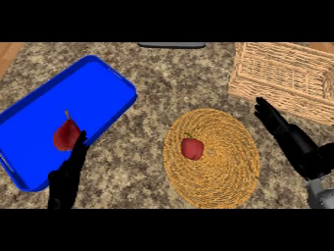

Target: Pick the bell pepper from the placemat and place it in the basket

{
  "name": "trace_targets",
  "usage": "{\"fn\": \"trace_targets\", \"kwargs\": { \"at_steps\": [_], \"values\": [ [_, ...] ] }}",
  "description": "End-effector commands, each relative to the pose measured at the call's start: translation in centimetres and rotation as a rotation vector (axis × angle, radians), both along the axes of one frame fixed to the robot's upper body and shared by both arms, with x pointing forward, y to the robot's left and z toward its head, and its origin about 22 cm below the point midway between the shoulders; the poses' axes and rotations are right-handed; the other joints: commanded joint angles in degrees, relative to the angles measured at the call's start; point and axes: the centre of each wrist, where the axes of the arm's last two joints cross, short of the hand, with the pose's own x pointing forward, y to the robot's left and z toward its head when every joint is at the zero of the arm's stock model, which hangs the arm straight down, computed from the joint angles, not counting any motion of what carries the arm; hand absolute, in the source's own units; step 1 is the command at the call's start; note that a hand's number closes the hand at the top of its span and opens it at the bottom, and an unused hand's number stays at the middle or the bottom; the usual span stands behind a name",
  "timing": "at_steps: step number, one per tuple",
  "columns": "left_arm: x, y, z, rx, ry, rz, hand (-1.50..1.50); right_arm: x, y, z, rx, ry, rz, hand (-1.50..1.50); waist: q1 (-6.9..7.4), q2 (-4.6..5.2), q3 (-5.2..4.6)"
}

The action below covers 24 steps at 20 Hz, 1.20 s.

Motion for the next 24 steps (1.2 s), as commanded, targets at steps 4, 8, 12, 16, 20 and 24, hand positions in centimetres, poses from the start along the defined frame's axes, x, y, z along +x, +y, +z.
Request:
{"fn": "trace_targets", "kwargs": {
  "at_steps": [4, 8, 12, 16, 20, 24],
  "values": [
    [4.2, 2.8, 4.1, 0.038, -0.072, -0.021, 0.0, 6.7, 4.5, 7.5, 0.099, -0.358, 0.093, 1.5, 1.61, 1.98, 1.17],
    [7.2, 2.7, 7.7, 0.015, -0.075, -0.072, 0.0, 6.2, 7.5, 9.9, -0.313, -0.554, 0.461, 1.5, 3.7, 2.36, 0.98],
    [8.5, 4.0, 9.6, -0.005, -0.055, -0.075, 0.0, 3.5, 15.6, 5.4, -0.384, -0.73, 0.497, -1.5, 2.17, 1.94, 1.09],
    [9.0, 6.2, 10.3, 0.012, -0.034, -0.056, 0.0, 1.1, 24.0, 3.6, -0.383, -0.772, 0.374, -1.5, 0.91, 1.57, 1.02],
    [9.0, 6.5, 10.0, -0.001, -0.02, -0.058, 0.0, -0.2, 28.3, 5.9, -0.508, -0.608, 0.307, -1.5, 0.33, 1.25, 0.97],
    [8.5, 6.6, 10.0, 0.011, -0.01, -0.029, 0.0, 2.5, 28.8, 9.2, -0.847, -0.502, 0.226, -1.5, -0.46, 0.69, 0.89]
  ]
}}
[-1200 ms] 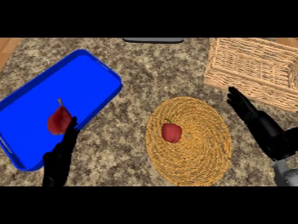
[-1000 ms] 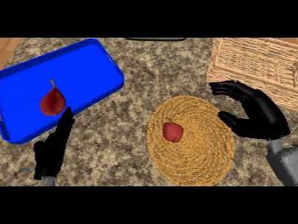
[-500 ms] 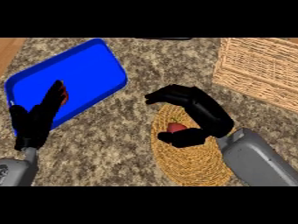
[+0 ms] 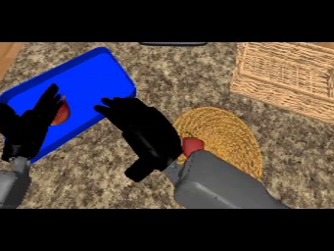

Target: Pick the bell pepper from the placemat and place it in the basket

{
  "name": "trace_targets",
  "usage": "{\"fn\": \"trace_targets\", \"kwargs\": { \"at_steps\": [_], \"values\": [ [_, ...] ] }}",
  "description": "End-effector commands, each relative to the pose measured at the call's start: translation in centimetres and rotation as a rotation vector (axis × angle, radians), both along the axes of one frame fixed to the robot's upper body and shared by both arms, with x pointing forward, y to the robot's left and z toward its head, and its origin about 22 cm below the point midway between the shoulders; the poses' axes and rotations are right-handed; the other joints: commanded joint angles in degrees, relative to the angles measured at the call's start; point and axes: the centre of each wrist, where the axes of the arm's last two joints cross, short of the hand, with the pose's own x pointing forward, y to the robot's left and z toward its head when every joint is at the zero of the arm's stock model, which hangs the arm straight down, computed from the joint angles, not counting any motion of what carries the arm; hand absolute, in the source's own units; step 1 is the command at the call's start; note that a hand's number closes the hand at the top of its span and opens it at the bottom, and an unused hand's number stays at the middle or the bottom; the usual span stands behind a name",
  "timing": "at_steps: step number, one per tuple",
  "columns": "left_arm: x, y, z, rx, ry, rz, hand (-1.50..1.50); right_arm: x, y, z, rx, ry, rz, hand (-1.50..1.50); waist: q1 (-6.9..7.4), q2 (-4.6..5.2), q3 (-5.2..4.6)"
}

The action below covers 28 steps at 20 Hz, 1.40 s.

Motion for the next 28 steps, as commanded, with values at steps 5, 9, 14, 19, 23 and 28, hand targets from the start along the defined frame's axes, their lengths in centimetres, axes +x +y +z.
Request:
{"fn": "trace_targets", "kwargs": {
  "at_steps": [5, 9, 14, 19, 23, 28],
  "values": [
    [0.5, 1.5, 0.9, 0.001, 0.02, 0.038, 0.0, 2.6, 2.6, 8.3, -0.471, -0.158, -0.403, -1.5, -1.91, -1.03, -0.14],
    [-0.1, 1.7, 0.6, 0.006, 0.011, 0.033, 0.0, 3.0, 2.6, 14.6, -0.544, -0.064, -0.462, -1.5, -1.11, -0.26, 0.11],
    [-0.1, 2.2, -0.5, -0.022, 0.01, 0.038, 0.0, 2.2, 2.9, 16.3, -0.692, 0.131, -0.352, -1.5, -2.39, -0.38, 0.08],
    [0.5, 1.3, -0.1, -0.008, 0.025, 0.036, 0.0, 2.4, -0.5, 18.4, -0.654, 0.178, -0.328, -1.5, -2.46, -0.14, 0.18],
    [-0.7, 2.0, -1.2, -0.019, 0.012, 0.039, 0.0, 0.2, -3.3, 18.1, -0.542, 0.217, -0.298, -1.5, -2.41, -0.22, 0.18],
    [0.1, 2.2, 0.3, -0.001, 0.007, 0.019, 0.0, -2.0, -6.7, 14.3, -0.421, 0.198, -0.307, -1.5, -1.82, 0.21, 0.19]
  ]
}}
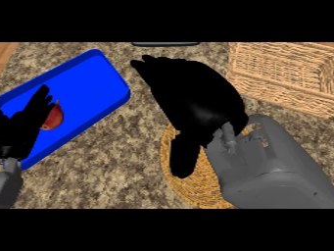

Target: Pick the bell pepper from the placemat and place it in the basket

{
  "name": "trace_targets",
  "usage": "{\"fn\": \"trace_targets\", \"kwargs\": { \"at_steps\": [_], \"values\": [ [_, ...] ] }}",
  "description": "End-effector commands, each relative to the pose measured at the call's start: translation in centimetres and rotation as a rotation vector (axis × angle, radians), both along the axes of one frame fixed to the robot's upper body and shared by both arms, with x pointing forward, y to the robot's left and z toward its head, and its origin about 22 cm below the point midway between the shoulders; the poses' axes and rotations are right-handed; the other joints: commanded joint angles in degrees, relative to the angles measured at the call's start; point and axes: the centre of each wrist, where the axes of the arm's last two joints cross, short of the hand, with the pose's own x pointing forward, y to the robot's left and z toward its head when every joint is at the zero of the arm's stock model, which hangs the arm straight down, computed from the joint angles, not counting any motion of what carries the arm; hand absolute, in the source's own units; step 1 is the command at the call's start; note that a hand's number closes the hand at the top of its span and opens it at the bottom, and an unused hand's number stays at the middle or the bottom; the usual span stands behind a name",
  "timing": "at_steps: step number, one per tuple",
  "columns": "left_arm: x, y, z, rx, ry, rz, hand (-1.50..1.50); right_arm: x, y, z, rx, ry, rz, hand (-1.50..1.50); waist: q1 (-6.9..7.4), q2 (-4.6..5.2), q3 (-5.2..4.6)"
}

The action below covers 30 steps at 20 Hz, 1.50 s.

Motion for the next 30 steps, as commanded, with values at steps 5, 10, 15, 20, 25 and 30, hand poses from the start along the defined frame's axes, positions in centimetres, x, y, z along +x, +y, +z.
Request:
{"fn": "trace_targets", "kwargs": {
  "at_steps": [5, 10, 15, 20, 25, 30],
  "values": [
    [-1.2, 0.3, -0.4, -0.004, -0.002, -0.012, 0.0, -3.5, -4.6, -4.0, -0.014, 0.011, -0.095, -1.5, 0.84, 0.37, 0.0],
    [-0.8, -0.4, 0.6, -0.01, -0.018, -0.027, 0.0, -3.1, -4.7, -9.2, 0.002, -0.048, -0.108, -1.5, 1.43, 0.54, 0.02],
    [2.2, -1.1, 0.0, 0.009, -0.012, -0.021, 0.0, -0.7, -5.4, -14.4, 0.044, -0.083, -0.093, -1.5, 1.03, 0.82, 0.0],
    [0.0, -2.0, -0.4, 0.002, -0.003, -0.023, 0.0, 1.4, -4.0, -17.8, 0.162, -0.052, -0.119, -1.5, 1.86, 0.7, 0.01],
    [0.9, -0.6, 0.3, 0.005, -0.012, -0.019, 0.0, 1.5, -3.1, -19.3, 0.023, 0.017, -0.131, -1.5, 1.36, 0.6, -0.02],
    [0.5, -1.7, 0.3, -0.009, -0.01, -0.023, 0.0, 2.8, -4.4, -21.4, -0.027, 0.05, -0.145, -1.5, 1.37, 0.58, -0.01]
  ]
}}
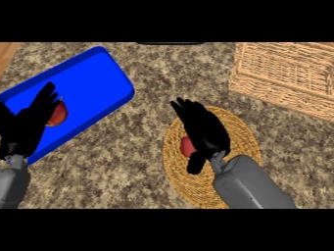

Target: Pick the bell pepper from the placemat and place it in the basket

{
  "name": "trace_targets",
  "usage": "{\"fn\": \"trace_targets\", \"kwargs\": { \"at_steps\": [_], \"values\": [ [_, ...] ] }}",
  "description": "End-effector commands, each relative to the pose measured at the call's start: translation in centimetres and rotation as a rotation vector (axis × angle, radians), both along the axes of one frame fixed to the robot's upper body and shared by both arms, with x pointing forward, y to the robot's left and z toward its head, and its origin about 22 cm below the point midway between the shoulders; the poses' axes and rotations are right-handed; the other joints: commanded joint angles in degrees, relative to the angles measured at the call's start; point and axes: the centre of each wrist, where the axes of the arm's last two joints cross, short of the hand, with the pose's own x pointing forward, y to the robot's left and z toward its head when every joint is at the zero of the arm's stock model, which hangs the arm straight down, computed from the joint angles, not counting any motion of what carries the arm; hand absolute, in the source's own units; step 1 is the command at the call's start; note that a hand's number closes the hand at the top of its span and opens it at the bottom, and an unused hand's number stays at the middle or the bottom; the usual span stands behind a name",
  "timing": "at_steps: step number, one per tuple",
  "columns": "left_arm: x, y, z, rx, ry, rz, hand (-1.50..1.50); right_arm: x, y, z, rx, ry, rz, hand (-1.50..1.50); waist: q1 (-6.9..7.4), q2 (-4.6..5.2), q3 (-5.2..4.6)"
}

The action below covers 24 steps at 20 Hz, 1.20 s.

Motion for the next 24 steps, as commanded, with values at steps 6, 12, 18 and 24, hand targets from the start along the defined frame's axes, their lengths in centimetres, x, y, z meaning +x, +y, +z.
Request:
{"fn": "trace_targets", "kwargs": {
  "at_steps": [6, 12, 18, 24],
  "values": [
    [0.3, -1.0, 0.9, -0.001, 0.005, 0.004, 0.0, 0.5, 0.9, -0.6, -0.057, 0.026, 0.007, -1.5, -0.15, -0.05, 0.0],
    [0.0, 0.1, -0.4, 0.0, 0.006, 0.017, 0.0, 0.6, -2.2, 0.8, 0.008, 0.063, 0.044, -1.5, -0.24, -0.08, -0.01],
    [0.7, -0.1, 1.7, 0.009, -0.012, 0.013, 0.0, -0.5, -1.7, -1.2, 0.015, 0.062, 0.098, -1.5, -0.19, -0.08, 0.0],
    [0.4, -0.7, -1.1, -0.006, -0.003, -0.003, 0.0, -1.6, -0.7, -4.0, -0.057, 0.037, 0.053, -1.5, -0.25, -0.02, -0.01]
  ]
}}
